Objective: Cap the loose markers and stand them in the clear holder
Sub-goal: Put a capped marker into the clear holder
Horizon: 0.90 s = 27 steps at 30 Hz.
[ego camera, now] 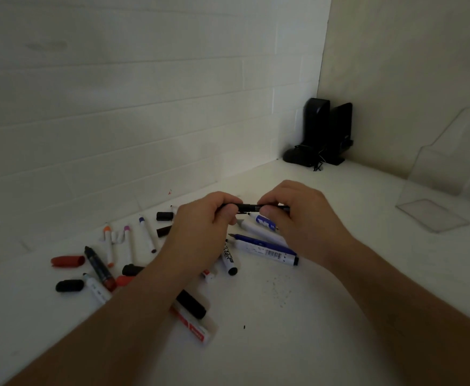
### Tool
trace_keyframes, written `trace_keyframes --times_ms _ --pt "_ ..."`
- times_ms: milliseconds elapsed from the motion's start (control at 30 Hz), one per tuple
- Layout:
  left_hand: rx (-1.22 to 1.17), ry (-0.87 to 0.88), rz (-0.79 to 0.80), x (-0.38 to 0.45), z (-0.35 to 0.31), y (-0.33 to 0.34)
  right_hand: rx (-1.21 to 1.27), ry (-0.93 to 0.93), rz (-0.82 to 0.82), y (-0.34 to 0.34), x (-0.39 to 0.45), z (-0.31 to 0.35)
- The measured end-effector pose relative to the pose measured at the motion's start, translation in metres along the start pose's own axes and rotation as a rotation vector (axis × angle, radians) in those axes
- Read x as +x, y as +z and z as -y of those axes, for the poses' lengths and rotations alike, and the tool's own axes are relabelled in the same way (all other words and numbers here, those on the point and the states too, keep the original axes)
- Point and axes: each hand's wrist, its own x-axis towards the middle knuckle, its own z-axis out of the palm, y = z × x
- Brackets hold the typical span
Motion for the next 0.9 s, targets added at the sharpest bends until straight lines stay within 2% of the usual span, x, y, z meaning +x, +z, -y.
trace_keyframes --times_ms 267,467,633,800,900 --pt "-0.054 0.055 -0.049 0.0 -0.013 -0.002 0.11 0.101 -0.024 0.002 0.001 0.002" --pt "0.024 0.08 -0.008 -0.01 -0.021 0.007 -0.061 -0.07 0.082 -0.011 0.0 -0.001" --pt "-0.125 -0.003 -0.108 -0.011 -0.035 0.013 -0.302 -0.197 0.06 -0.038 -0.001 0.006" --pt "-0.288 0.096 -0.005 -0.001 -0.079 0.028 -0.385 -0.153 -0.052 -0.087 -0.017 -0.01" --pt "-0.431 0.142 0.072 0.004 -0.106 0.055 -0.41 -0.063 -0.092 -0.119 -0.025 -0.025"
